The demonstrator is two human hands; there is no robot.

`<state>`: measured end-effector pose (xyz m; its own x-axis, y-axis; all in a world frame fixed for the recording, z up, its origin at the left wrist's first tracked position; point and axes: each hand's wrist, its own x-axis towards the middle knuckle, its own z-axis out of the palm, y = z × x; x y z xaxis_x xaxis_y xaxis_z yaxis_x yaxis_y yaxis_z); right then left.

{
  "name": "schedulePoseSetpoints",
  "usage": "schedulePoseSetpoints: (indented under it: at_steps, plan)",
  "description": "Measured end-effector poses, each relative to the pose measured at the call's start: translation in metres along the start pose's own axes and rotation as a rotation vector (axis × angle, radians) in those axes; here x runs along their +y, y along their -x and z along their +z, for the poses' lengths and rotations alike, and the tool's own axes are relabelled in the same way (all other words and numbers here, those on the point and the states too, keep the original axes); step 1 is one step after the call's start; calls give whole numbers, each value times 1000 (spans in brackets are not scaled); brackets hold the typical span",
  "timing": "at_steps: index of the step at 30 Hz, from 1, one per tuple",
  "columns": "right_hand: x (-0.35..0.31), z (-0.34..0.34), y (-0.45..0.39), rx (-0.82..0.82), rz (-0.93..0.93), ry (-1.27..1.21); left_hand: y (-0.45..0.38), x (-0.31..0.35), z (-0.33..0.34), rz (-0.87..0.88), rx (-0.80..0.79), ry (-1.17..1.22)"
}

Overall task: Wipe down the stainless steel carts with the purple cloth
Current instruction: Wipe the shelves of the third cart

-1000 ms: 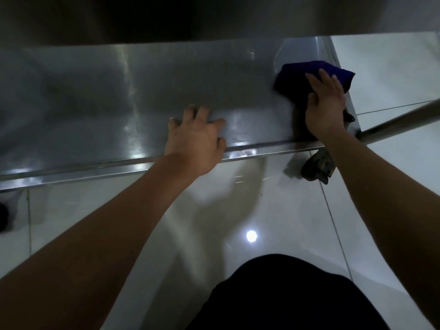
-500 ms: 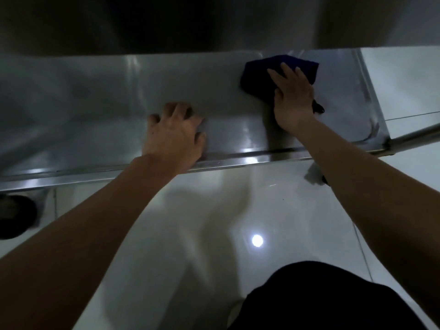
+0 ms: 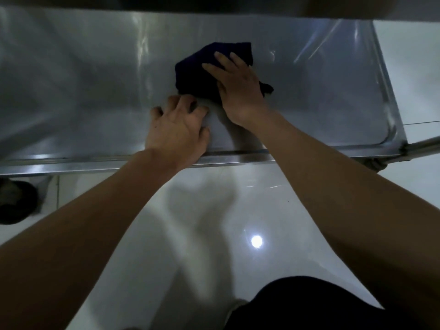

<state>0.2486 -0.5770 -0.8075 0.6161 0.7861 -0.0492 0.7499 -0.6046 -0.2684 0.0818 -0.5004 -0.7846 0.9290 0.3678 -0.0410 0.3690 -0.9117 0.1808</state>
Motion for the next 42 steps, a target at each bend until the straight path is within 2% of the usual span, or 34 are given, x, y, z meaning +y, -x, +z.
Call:
schedulePoseSetpoints:
  at_steps: [6,14,18,25,31,42]
  plan:
    - [52,-14,10,57,97,-14,-16,40,5,80,-29,9]
    - [165,-58,49,97,388,22,-32,103,10,142,-49,37]
    - [193,-73,61,100,508,5,-33,111,15,134,-84,-26]
    - [198,-76,74,98,479,-7,-28,107,16,153,-119,-8]
    - [207,-78,120,128,513,18,-27,102,15,200,-132,-49]
    - [142,-56,206,153,506,-16,-20,101,23,217,-136,-83]
